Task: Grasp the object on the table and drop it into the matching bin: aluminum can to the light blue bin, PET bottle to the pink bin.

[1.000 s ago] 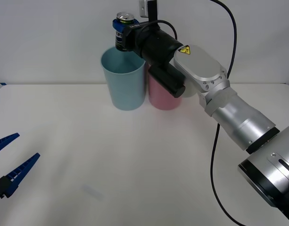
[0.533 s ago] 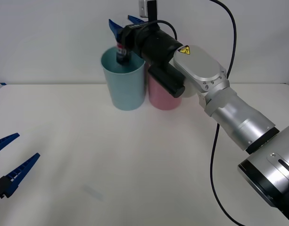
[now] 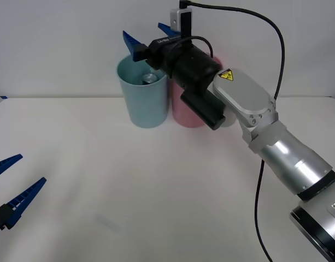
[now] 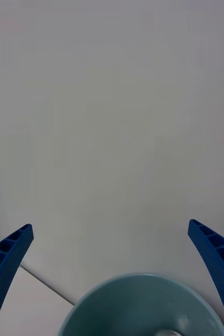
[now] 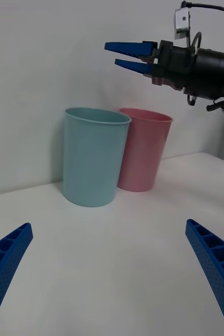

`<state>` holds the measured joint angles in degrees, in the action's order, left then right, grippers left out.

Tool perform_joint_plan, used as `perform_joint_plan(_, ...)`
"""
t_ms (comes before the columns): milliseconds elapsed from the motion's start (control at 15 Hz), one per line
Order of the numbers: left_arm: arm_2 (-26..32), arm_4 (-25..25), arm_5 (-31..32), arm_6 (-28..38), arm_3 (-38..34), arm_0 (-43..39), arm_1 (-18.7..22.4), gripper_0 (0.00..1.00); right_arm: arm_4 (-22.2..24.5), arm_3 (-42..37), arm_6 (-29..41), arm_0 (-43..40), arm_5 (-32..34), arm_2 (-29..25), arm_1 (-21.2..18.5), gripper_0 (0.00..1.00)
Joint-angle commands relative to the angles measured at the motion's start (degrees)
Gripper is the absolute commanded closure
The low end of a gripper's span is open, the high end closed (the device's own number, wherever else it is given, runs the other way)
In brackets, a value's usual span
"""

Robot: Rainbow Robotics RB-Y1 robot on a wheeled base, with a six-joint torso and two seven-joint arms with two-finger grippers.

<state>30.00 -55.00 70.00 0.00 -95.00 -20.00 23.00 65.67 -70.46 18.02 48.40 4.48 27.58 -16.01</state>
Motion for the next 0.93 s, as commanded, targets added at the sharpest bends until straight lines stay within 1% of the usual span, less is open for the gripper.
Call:
perform_joint_plan(67, 0.0, 0.0, 0.0, 0.0, 0.0, 0.0, 0.0, 0.00, 0.4, -8.7, 0.0, -5.9, 0.6, 0.3, -3.5, 0.00)
perform_joint_plan(333, 0.0, 0.0, 0.0, 0.0, 0.0, 0.0, 0.0, 0.00, 0.4, -20.4, 0.0, -14.9, 1.8, 0.5, -9.4, 0.00)
perform_joint_plan(600, 0.0, 0.0, 0.0, 0.0, 0.0, 0.0, 0.0, 0.00, -0.4, -31.5, 0.1, -24.1, 3.3, 0.1, -16.4, 0.00)
perform_joint_plan(733, 0.0, 0.0, 0.0, 0.0, 0.0, 0.0, 0.0, 0.00, -0.9, -34.8, -0.1, -28.8, 7.6, -2.6, -18.6, 0.00)
perform_joint_plan(933, 0.0, 0.0, 0.0, 0.0, 0.0, 0.0, 0.0, 0.00, -0.9, -37.2, -1.0, -35.8, 17.7, -9.7, -19.5, 0.00)
